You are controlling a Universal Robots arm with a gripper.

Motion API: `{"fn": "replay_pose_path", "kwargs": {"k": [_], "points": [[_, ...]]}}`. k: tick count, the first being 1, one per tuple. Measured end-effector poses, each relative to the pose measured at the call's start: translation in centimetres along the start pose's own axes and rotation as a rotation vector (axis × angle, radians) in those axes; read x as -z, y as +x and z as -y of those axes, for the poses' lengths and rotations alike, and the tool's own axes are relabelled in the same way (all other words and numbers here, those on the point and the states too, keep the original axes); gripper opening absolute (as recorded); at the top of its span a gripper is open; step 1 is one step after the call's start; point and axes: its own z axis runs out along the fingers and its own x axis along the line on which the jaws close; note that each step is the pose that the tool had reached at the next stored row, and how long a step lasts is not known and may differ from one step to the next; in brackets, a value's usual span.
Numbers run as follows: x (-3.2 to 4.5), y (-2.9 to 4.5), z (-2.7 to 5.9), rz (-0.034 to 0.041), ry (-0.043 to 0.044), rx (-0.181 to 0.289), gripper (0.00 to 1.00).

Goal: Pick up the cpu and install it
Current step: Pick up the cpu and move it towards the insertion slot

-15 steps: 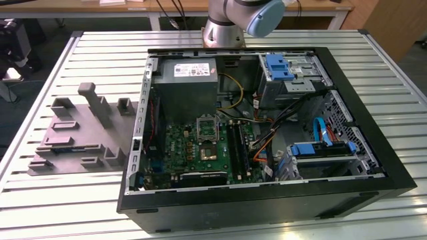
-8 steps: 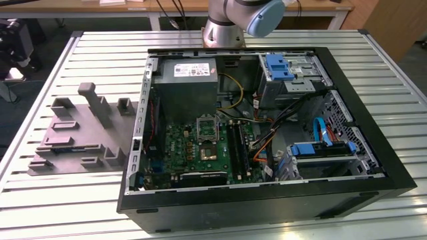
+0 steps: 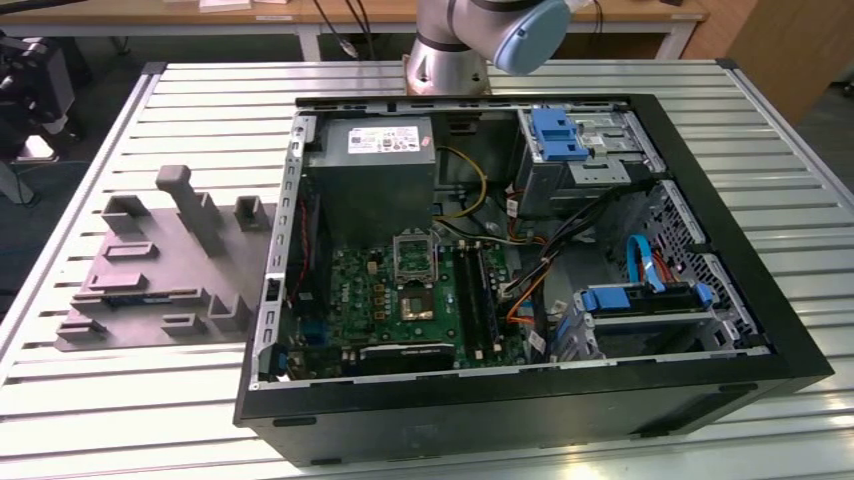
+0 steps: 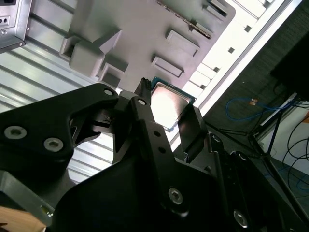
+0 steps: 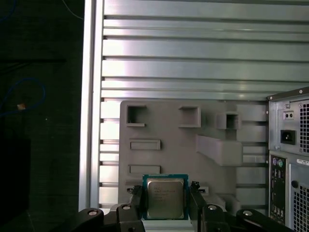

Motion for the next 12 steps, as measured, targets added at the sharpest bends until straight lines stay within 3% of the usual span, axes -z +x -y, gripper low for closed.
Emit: {"fn": "replay_pose_path", "kwargs": {"k": [12], "points": [[-0.01,-0.78,0.01,-0.0001,0.0001,0.000,0.47]]}}
